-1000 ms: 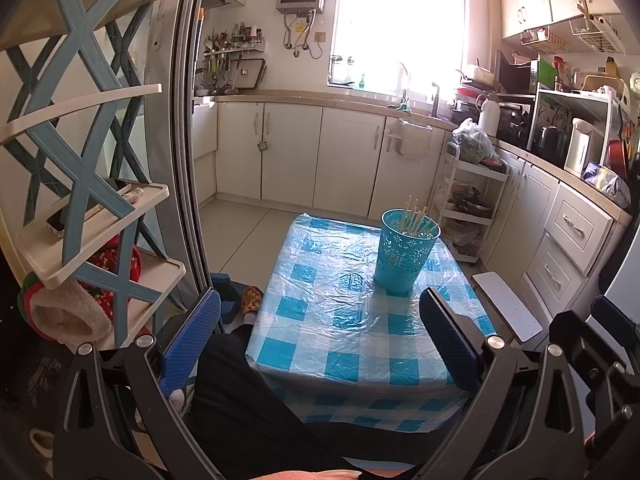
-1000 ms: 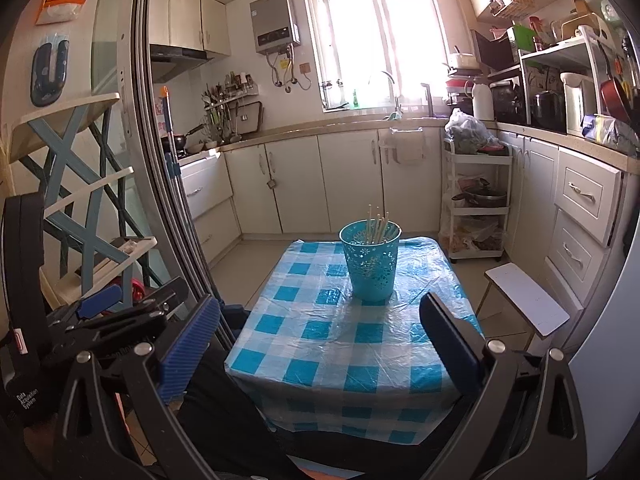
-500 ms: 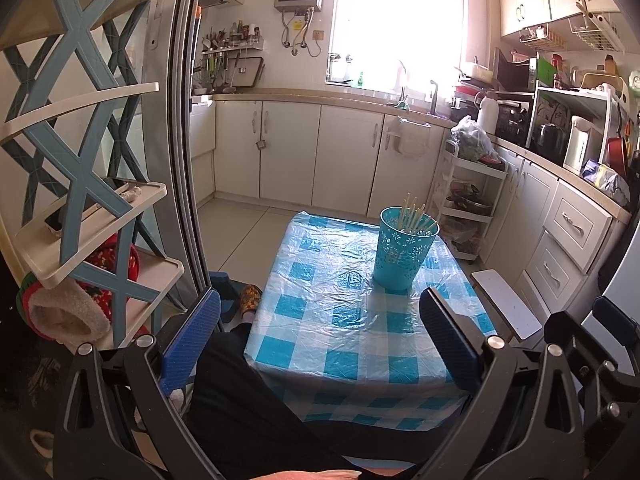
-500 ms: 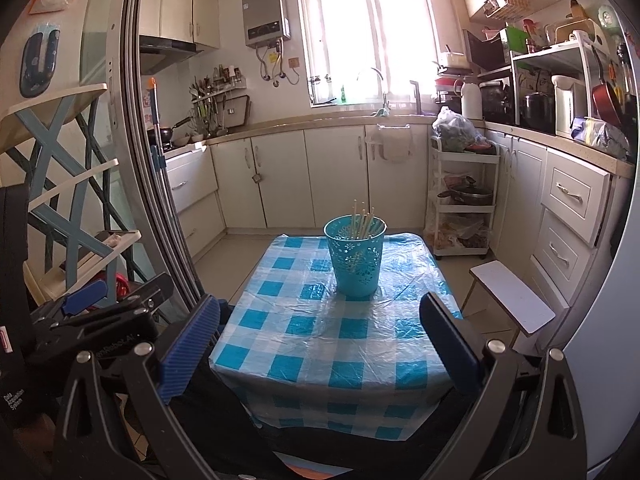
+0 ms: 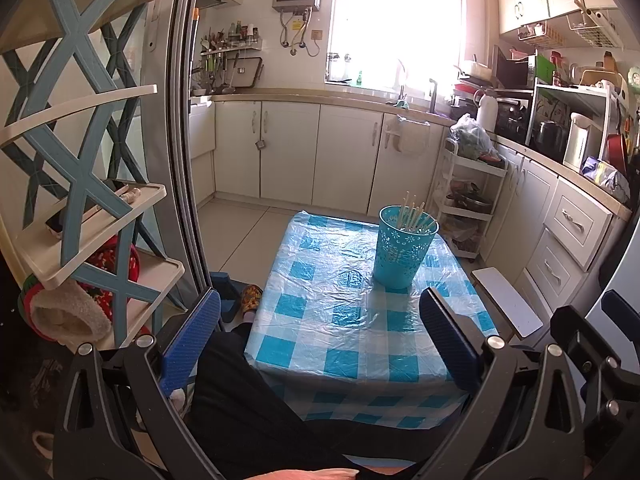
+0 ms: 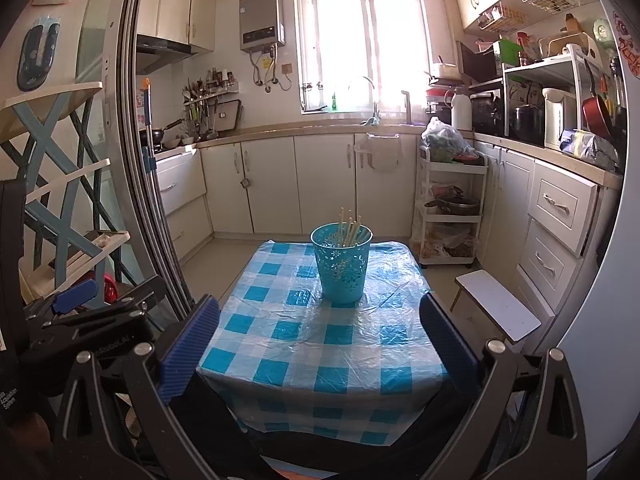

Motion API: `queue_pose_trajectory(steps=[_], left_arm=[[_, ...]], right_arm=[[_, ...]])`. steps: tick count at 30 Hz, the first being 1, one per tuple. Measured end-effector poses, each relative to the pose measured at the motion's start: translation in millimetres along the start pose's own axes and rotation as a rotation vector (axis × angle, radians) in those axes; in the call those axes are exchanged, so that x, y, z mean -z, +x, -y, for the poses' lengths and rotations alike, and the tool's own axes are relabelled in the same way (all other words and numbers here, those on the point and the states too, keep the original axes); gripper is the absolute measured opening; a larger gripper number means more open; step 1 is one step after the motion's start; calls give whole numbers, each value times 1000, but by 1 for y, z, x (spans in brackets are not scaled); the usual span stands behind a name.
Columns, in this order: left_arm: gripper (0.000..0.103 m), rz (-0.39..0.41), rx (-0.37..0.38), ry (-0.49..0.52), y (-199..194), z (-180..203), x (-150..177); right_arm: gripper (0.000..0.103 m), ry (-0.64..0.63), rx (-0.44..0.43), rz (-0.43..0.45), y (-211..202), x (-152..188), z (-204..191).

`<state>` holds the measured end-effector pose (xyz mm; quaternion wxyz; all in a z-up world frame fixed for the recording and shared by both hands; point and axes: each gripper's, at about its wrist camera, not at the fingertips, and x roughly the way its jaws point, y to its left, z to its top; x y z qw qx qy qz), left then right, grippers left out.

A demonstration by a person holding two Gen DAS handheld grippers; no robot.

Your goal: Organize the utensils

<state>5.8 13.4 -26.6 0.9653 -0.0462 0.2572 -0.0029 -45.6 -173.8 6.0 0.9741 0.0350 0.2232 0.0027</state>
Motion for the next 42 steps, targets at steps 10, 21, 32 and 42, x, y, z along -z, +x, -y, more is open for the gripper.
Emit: queue_pose_trajectory(steps=[10,21,32,42], left_arm=[[96,0,-1,0,0,1,0],[96,-2,-2,3,0,3,1],[96,3,-3,23,-4,-2,0],[96,2,-3,25,-4,-2,0]], right_arm=[[96,-3,12,9,-2,0,-1],[96,-4,14,9,-2,0,0],[96,10,6,15,-4,1,2],[96,4,0,12,-2,2,-1]])
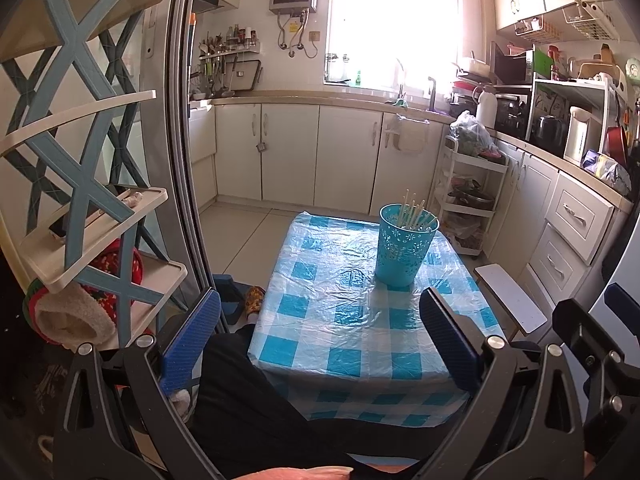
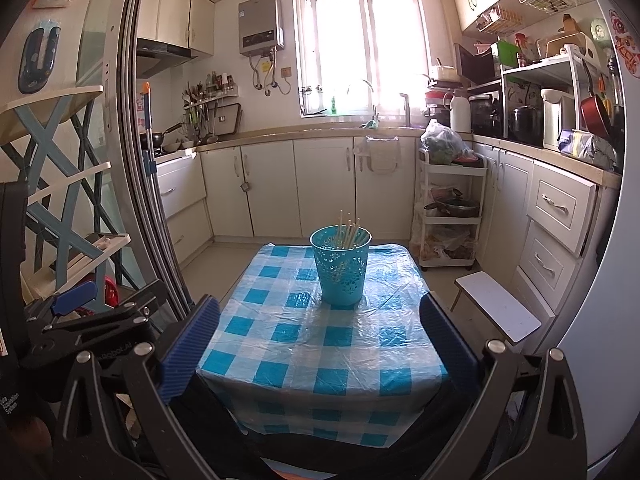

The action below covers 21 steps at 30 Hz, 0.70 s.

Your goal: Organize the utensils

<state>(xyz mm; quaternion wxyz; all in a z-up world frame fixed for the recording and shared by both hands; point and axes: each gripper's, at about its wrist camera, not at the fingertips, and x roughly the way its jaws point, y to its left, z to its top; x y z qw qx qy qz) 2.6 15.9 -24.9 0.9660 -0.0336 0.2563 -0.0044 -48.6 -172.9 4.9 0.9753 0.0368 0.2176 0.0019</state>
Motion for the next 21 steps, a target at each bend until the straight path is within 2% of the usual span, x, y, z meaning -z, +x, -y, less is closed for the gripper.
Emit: queue_pose_trajectory(steps=[21], left_arm=[[96,-24,-11,19,12,0,2]], right_arm=[[96,9,-9,-17,7,1,-1]])
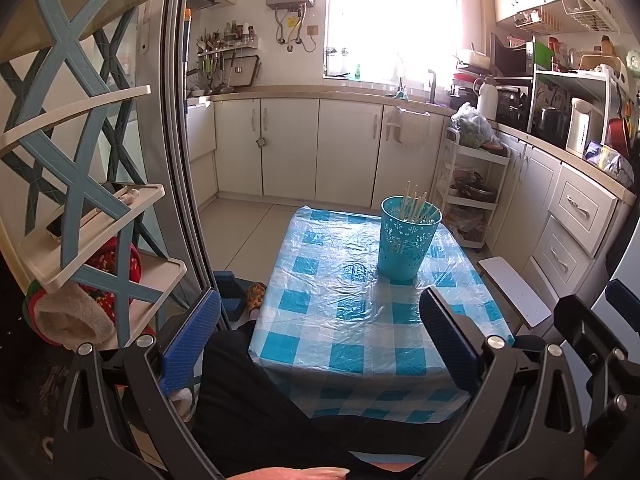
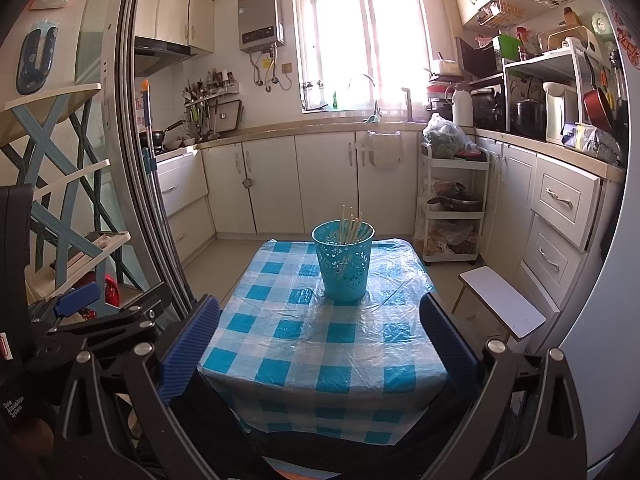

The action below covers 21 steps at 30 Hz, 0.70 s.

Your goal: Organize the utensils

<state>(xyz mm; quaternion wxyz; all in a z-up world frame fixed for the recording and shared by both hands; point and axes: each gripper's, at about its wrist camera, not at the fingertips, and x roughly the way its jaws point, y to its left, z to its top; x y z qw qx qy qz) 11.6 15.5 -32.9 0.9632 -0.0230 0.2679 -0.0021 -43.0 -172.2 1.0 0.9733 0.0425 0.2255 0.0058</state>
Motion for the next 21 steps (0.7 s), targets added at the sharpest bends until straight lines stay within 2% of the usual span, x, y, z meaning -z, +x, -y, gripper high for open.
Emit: queue_pose_trajectory(steps=[21], left_arm=[[96,-31,-4,12,10,5,3]], right_arm=[[96,16,-4,-22,9,3,3]])
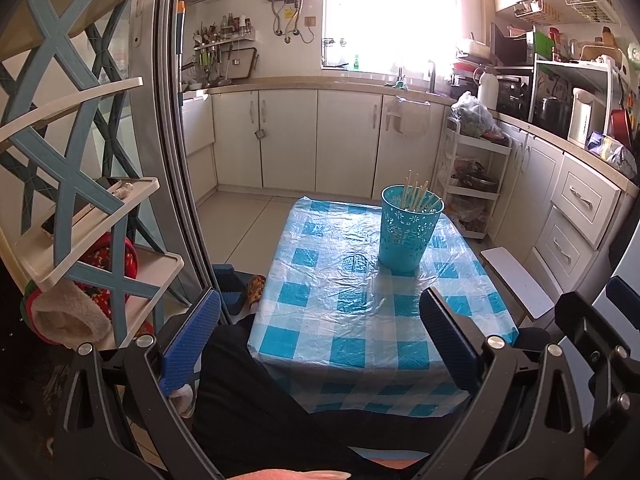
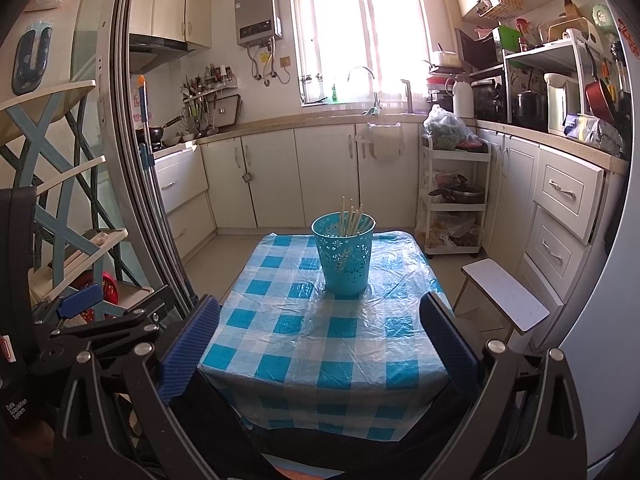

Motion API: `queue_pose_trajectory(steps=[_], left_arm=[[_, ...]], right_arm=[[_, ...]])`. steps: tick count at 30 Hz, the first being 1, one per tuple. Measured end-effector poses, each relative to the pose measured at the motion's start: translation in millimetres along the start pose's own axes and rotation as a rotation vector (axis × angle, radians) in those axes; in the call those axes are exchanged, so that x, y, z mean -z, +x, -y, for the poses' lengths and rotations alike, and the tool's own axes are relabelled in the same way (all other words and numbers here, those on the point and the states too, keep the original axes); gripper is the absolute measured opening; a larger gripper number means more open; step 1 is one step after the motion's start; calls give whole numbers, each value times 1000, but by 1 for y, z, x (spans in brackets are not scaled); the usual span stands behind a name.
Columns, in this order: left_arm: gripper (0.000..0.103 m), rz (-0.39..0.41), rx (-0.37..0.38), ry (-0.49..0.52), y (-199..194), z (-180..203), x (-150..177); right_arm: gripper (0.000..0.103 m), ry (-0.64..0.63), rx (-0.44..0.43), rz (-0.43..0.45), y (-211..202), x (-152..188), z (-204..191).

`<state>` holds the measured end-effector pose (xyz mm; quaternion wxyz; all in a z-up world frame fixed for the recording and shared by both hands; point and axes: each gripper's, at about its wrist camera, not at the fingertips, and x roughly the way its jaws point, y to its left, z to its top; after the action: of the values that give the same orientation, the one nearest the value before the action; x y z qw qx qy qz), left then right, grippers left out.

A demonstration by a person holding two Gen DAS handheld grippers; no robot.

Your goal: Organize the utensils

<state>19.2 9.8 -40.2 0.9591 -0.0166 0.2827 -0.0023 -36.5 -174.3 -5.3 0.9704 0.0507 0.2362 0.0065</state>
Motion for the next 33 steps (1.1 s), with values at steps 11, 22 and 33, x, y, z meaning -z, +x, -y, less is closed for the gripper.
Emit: queue_pose_trajectory(steps=[11,22,33], left_arm=[[96,-1,-1,0,0,1,0],[95,7,28,0,5,-1,3],[94,-199,89,-27,93,-5,-3]], right_arm=[[96,0,0,-1,0,0,0],[96,6,5,-7,5,1,2],[96,26,146,-213,142,9,58]])
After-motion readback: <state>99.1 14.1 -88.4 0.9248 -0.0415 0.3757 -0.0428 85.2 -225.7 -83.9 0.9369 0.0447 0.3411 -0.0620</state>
